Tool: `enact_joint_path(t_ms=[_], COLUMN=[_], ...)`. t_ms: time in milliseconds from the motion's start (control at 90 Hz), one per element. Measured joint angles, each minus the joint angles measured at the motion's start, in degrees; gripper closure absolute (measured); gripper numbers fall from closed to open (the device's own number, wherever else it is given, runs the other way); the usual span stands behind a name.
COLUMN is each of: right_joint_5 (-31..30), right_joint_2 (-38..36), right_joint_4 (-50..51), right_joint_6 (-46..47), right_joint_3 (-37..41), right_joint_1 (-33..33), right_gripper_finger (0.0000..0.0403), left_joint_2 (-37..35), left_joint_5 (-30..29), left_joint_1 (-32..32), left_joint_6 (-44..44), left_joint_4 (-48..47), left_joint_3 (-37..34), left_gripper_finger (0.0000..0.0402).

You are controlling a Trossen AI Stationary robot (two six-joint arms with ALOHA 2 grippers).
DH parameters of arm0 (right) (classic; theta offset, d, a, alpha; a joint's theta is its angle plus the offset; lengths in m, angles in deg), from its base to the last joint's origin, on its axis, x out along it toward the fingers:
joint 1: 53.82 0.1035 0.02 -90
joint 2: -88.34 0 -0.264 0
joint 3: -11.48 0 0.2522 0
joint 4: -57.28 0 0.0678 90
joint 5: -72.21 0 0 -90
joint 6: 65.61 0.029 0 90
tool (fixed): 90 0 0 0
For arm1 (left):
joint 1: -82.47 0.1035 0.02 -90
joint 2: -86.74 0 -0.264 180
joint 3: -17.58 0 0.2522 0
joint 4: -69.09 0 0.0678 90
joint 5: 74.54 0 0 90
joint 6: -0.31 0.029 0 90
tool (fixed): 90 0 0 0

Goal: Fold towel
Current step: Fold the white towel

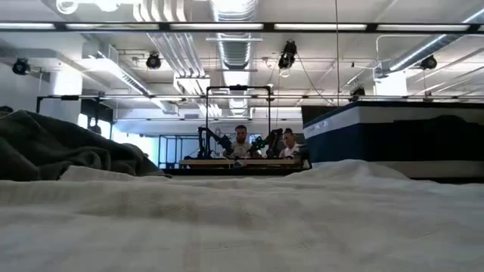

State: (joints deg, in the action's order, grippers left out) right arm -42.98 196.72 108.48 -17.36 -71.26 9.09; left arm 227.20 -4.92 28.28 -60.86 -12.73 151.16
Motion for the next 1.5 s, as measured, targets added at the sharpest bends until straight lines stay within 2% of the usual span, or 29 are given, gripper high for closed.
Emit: enact_joint_path(t_ms=[244,444,611,733,811,867,1089,1222,1500], right_joint_5=[-1.97,-3.52,-4.14,-3.11,-1.68,-0.91,1.35,0.72,2.73], right_joint_2=[4.61,5.68,5.75,5.9,6.05,6.14,5.99,5.71,6.11], right_joint_4=[5.18,11.29,13.5,13.74,14.02,14.32,20.1,24.61,19.45], right_joint_6=[1.36,5.85,5.77,5.78,6.09,6.75,10.86,14.69,19.86], right_joint_3=[0.13,0.18,0.32,-0.1,-1.06,-1.85,-7.32,-9.87,-11.23], right_joint_1=[0.04,0.04,-0.02,-0.07,-0.07,-0.14,0.06,0.17,1.23], right_gripper_finger=[0.0196,0.0226,0.0269,0.0328,0.0376,0.0393,0.0399,0.04,0.0402], left_joint_2=[-0.15,-0.12,-0.04,-0.48,-1.11,-1.85,-6.18,-6.87,-6.91], left_joint_5=[0.24,0.41,0.67,1.4,1.47,1.23,-4.93,-5.32,-4.29], left_joint_1=[0.08,0.14,0.15,0.15,0.14,-0.03,-0.14,-0.25,-1.54], left_joint_6=[0.51,0.73,2.21,2.21,2.21,2.57,0.17,0.53,-5.95], left_joint_4=[1.64,2.57,3.04,3.52,3.53,2.76,-10.16,-12.32,-9.11], left_joint_3=[-1.42,-1.91,-1.91,-1.95,-2.1,-2.26,-2.62,-2.52,-3.71], left_gripper_finger=[0.024,0.0291,0.0353,0.0393,0.0395,0.0397,0.0401,0.0401,0.0401])
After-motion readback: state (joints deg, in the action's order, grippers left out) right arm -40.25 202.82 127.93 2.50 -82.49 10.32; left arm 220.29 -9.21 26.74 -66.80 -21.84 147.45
